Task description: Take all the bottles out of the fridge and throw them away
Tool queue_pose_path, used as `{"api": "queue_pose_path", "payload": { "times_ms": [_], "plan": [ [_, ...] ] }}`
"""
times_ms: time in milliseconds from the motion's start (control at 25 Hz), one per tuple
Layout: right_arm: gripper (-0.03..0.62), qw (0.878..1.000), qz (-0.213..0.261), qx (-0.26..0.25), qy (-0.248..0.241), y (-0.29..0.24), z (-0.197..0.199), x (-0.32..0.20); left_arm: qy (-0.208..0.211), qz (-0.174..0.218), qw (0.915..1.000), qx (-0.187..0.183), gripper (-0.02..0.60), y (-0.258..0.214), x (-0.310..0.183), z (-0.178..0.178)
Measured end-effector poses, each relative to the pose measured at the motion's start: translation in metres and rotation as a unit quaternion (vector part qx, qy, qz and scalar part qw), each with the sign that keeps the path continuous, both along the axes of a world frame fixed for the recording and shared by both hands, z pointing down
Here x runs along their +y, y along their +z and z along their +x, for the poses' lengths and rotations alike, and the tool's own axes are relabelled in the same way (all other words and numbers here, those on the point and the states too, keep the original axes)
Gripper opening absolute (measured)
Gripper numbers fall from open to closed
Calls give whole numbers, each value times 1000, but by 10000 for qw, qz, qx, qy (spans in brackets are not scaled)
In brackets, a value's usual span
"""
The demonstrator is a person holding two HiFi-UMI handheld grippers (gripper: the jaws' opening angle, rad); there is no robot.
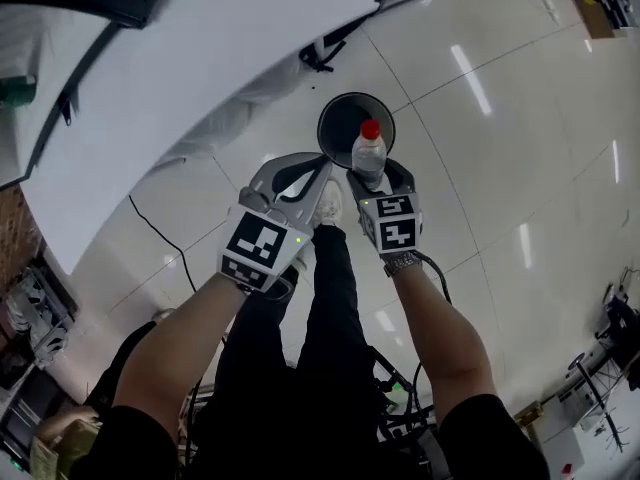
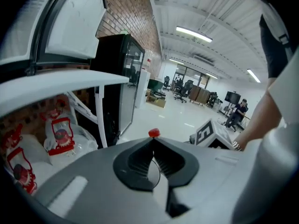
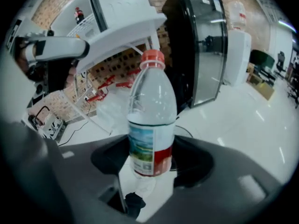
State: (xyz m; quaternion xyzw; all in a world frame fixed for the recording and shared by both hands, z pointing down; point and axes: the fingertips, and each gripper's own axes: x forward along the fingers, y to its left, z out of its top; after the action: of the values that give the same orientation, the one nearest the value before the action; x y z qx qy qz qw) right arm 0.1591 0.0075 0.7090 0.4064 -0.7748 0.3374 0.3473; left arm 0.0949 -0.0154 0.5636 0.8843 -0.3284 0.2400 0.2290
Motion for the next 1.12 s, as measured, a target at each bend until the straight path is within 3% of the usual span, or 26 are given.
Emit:
{"api": "queue_pose_path", "payload": {
  "times_ms": [280,520,800,1000,1120],
  "plan": [
    [281,9939,-1052,63,339,117,-8,8,-125,-376,9975,-589,4,94,2,-9],
    [284,9821,-1790,138,576,195,-8,7,-25,-542,9970,-545,4,150,-5,6],
    [293,9588,-2781,344,475,272,-9,-6,-23,-596,9969,-507,4,160,0,0],
    [265,9649,-2403,979,410,281,4,-28,-113,-605,9968,-512,5,165,-3,-14],
    [265,9651,-2495,663,431,272,-9,-19,-193,-588,9971,-432,3,158,-7,-18]
  ]
}}
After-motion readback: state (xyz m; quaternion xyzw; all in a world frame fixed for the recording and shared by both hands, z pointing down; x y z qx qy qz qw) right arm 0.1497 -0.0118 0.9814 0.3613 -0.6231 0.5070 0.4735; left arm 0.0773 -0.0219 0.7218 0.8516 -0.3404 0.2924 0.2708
